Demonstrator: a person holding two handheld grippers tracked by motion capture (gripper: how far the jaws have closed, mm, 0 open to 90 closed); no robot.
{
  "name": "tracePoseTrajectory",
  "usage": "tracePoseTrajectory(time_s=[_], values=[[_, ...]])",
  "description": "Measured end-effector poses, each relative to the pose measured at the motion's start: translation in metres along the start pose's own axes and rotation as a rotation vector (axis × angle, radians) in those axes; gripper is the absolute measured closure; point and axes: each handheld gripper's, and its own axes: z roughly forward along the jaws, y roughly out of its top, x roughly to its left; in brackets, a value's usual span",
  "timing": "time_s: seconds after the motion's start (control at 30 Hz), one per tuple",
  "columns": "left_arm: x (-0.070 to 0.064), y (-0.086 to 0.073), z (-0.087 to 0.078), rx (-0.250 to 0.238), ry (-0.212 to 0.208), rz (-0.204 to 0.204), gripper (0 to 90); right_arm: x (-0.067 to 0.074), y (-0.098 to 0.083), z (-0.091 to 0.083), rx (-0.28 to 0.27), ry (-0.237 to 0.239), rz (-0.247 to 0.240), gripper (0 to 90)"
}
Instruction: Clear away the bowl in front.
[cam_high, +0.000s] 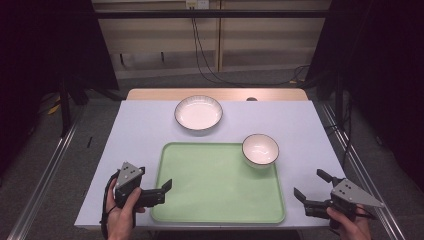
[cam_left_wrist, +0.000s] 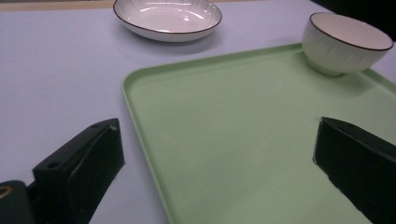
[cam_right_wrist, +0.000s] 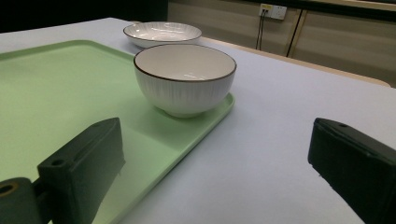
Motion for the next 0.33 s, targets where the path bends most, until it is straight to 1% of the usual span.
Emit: tracePoseTrajectory(time_s=[0.07, 0.1, 0.13, 0.17, 0.2, 0.23, 0.27, 0.3, 0.33], values=[[-0.001, -0.005, -0.005, -0.021, 0.018, 0.018, 1.1, 0.0, 0.0, 0.0, -0.003, -0.003, -0.005, 3.0], [0.0, -0.009, -0.008, -0.036, 0.02, 0.017, 1.3, -0.001, 0.0, -0.001, -0.002, 0.004, -0.004, 3.0], [0.001, -0.011, -0.01, -0.04, 0.021, 0.006, 1.4, -0.001, 0.0, -0.001, -0.002, 0.009, 0.0, 3.1], [0.002, -0.013, -0.012, -0.046, 0.024, 0.003, 1.4, -0.001, 0.0, -0.001, -0.004, 0.005, 0.0, 3.0], [0.002, -0.014, -0.013, -0.055, 0.034, 0.015, 1.4, -0.001, 0.0, -0.001, -0.006, 0.008, 0.001, 3.1], [0.002, -0.014, -0.013, -0.055, 0.034, 0.015, 1.4, -0.001, 0.0, -0.001, -0.006, 0.008, 0.001, 3.1], [0.002, -0.014, -0.013, -0.062, 0.031, 0.018, 1.4, -0.001, 0.001, 0.0, -0.003, -0.003, 0.007, 3.1], [0.002, -0.014, -0.012, -0.063, 0.02, 0.018, 1.4, -0.001, 0.001, 0.0, -0.003, -0.003, 0.007, 3.1], [0.002, -0.014, -0.012, -0.057, 0.015, 0.022, 2.2, -0.001, 0.001, 0.0, -0.002, -0.003, 0.009, 3.0]])
